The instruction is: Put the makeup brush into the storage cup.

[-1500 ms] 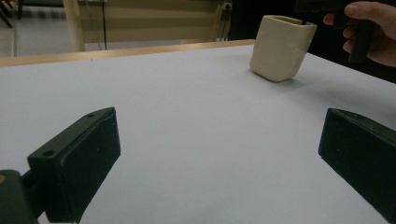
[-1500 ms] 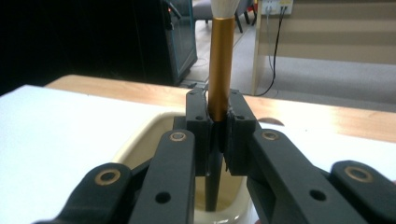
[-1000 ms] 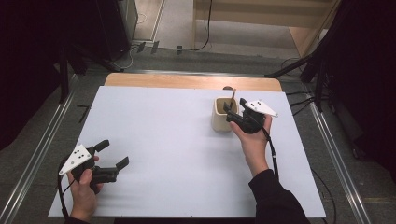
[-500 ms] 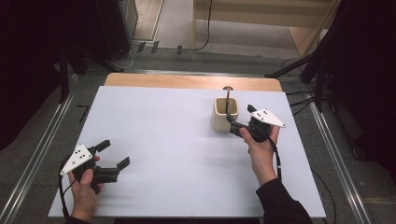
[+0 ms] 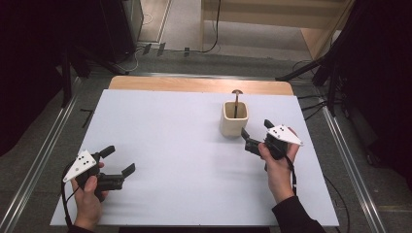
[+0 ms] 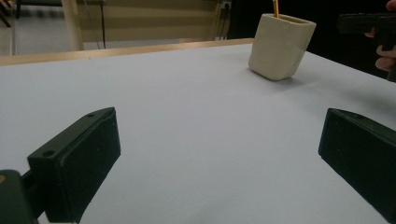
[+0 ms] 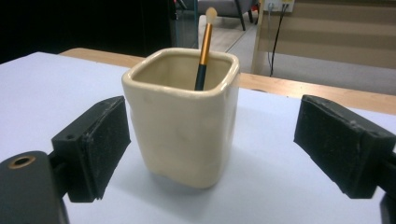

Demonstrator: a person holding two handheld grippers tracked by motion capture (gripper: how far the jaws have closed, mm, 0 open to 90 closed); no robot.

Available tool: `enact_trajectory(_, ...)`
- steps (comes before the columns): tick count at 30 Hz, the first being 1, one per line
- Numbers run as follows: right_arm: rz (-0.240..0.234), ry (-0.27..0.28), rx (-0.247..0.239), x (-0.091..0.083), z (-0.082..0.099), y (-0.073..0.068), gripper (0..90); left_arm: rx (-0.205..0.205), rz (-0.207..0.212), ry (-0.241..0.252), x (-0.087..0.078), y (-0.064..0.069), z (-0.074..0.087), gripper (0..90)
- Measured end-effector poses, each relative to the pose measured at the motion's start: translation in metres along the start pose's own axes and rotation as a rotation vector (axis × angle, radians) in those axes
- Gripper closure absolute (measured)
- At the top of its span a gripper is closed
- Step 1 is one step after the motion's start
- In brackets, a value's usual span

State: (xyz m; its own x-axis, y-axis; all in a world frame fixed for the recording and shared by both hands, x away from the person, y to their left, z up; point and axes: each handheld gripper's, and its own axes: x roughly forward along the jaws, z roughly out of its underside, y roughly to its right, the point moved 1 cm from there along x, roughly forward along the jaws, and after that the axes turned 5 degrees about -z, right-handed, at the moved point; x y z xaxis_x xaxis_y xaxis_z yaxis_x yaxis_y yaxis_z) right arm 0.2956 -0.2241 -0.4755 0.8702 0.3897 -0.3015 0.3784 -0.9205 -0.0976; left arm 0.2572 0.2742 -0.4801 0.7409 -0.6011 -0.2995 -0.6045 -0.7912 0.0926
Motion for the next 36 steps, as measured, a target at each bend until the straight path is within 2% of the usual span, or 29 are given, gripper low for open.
enact_trajectory(7,-0.014,-0.018,-0.037,-0.011,0.008,-0.001,0.0,0.000,0.000,0.001,0.000,0.001,0.000,0.0)
enact_trajectory(18,-0.024,-0.015,-0.035,-0.030,0.029,0.001,0.0,0.001,0.002,0.005,0.000,0.001,-0.001,0.0)
enact_trajectory(36,-0.018,-0.003,-0.042,-0.063,0.045,0.008,0.0,0.003,-0.005,0.007,-0.001,0.000,-0.001,0.0)
